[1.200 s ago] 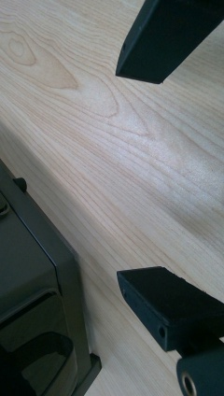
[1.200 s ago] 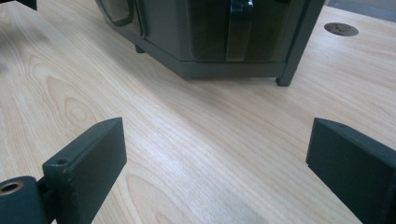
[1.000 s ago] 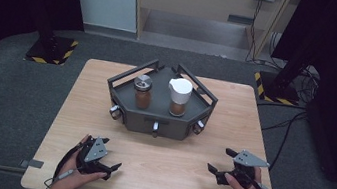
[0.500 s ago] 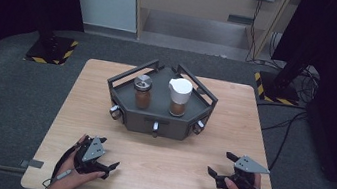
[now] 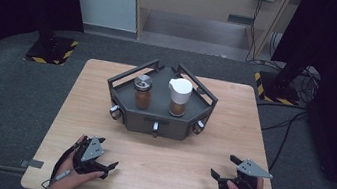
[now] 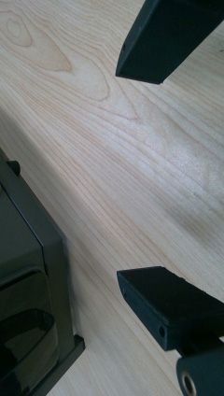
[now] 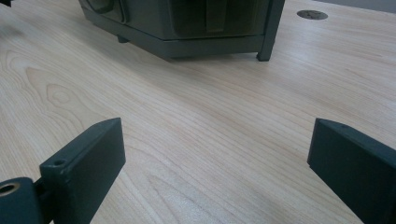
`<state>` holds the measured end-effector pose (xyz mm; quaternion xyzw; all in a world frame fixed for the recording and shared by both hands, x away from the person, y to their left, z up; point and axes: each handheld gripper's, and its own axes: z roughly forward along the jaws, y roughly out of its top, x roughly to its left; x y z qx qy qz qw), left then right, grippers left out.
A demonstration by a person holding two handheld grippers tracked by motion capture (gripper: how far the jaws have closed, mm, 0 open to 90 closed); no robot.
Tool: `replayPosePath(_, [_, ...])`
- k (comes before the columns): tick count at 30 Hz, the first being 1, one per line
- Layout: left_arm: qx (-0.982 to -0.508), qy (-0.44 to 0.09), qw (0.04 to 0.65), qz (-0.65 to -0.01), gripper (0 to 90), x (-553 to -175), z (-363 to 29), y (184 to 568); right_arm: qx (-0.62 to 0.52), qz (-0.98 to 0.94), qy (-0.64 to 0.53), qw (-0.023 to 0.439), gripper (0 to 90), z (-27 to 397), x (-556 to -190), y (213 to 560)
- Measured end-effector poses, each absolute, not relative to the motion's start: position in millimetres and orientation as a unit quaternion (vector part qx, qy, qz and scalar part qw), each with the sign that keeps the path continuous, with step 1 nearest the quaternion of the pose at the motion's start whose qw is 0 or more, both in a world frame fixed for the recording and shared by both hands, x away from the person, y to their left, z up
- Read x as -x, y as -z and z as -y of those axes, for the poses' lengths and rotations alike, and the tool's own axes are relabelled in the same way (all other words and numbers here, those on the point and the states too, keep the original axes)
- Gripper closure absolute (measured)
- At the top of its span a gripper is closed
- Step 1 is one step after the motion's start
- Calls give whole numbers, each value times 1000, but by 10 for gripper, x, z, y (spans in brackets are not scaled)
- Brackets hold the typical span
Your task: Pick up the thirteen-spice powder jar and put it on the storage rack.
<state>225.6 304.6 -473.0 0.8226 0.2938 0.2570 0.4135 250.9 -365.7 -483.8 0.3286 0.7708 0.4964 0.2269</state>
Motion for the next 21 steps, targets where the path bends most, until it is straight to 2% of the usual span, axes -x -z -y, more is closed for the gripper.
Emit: replayPosePath(21, [-816, -265, 420, -296, 38, -2225, -3061, 4719, -330, -774, -491, 226, 43, 3593, -2480, 4831])
